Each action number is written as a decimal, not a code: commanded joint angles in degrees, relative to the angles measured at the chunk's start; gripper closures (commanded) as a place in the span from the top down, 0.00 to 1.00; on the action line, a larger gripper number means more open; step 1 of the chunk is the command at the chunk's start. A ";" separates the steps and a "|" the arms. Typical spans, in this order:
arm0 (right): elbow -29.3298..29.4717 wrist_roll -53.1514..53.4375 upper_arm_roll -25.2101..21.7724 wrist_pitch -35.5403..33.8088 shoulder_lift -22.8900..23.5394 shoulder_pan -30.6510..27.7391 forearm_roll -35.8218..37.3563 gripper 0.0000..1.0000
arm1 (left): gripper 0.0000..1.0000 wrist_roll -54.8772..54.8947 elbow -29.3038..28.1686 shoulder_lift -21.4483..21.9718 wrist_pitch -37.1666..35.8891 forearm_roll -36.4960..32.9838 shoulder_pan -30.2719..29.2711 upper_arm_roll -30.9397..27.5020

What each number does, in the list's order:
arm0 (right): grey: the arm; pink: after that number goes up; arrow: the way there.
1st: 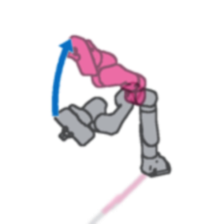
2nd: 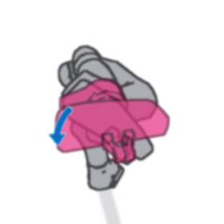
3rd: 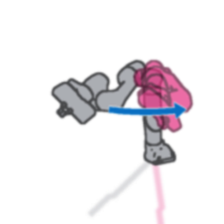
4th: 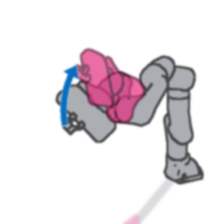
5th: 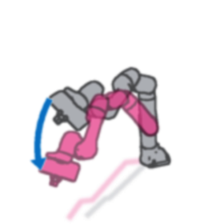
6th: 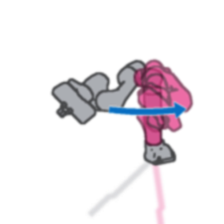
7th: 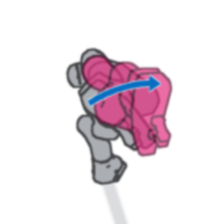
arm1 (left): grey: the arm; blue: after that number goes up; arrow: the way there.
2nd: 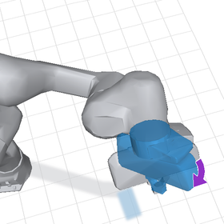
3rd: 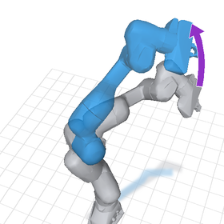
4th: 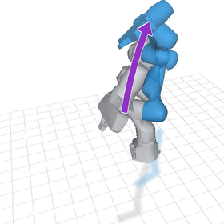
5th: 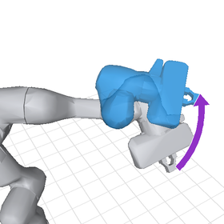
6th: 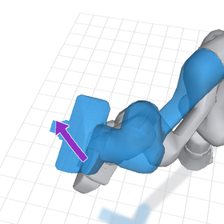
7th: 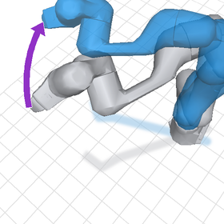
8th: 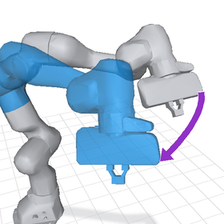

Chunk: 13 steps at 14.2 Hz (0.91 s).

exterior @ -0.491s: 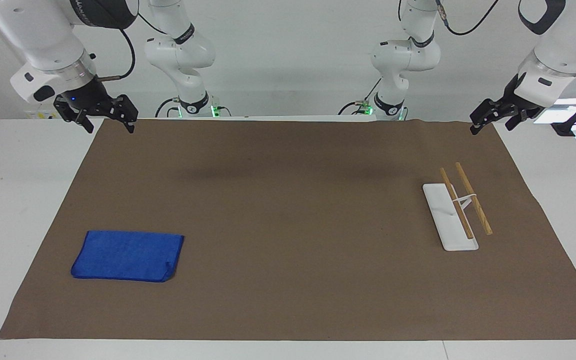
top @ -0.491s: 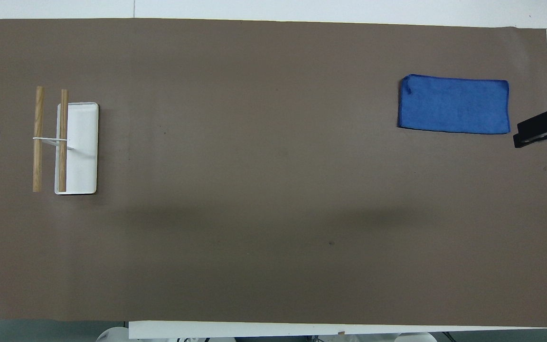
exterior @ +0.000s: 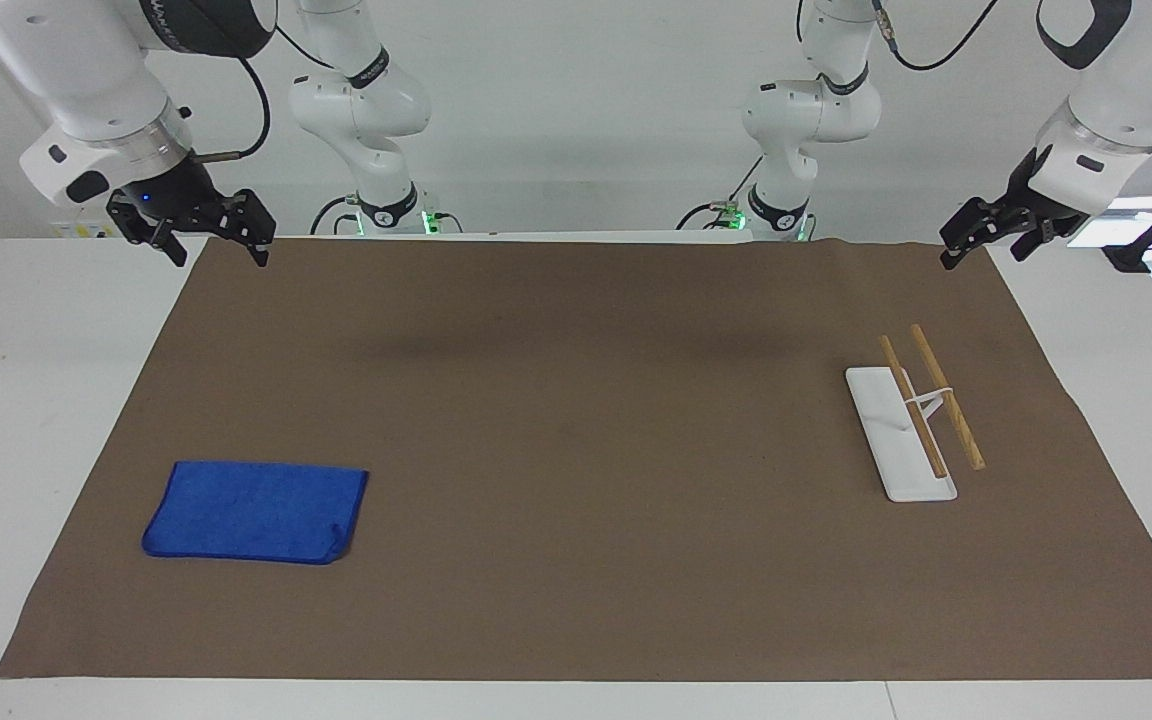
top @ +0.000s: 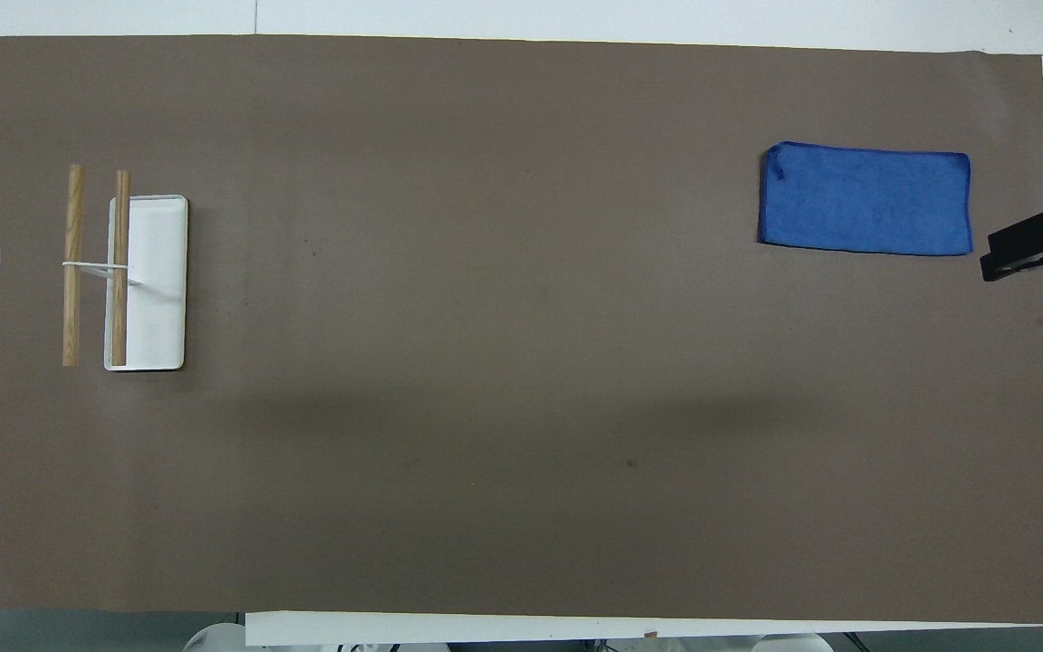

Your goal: Right arm passes towel to left arm to hang

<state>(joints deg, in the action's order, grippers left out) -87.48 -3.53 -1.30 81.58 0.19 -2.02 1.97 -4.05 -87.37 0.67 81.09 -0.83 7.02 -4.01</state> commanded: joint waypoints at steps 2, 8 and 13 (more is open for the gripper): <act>-1.46 -3.59 -0.10 3.28 -1.34 -1.14 -0.83 1.00 | 1.00 -0.17 -1.75 1.62 -0.31 -0.75 -0.26 -0.03; -4.79 3.00 0.25 26.56 14.46 0.52 -2.32 1.00 | 1.00 -3.07 -3.59 2.58 -0.23 -0.75 -0.08 0.05; -6.47 -2.33 0.25 39.25 24.50 -0.18 -2.94 0.96 | 1.00 -3.24 -4.12 2.76 0.03 -0.75 0.27 0.06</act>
<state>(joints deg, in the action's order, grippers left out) -93.55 -2.22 -1.40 119.19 24.07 -1.33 0.30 -6.38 -89.40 1.46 81.00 -0.83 7.11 -3.95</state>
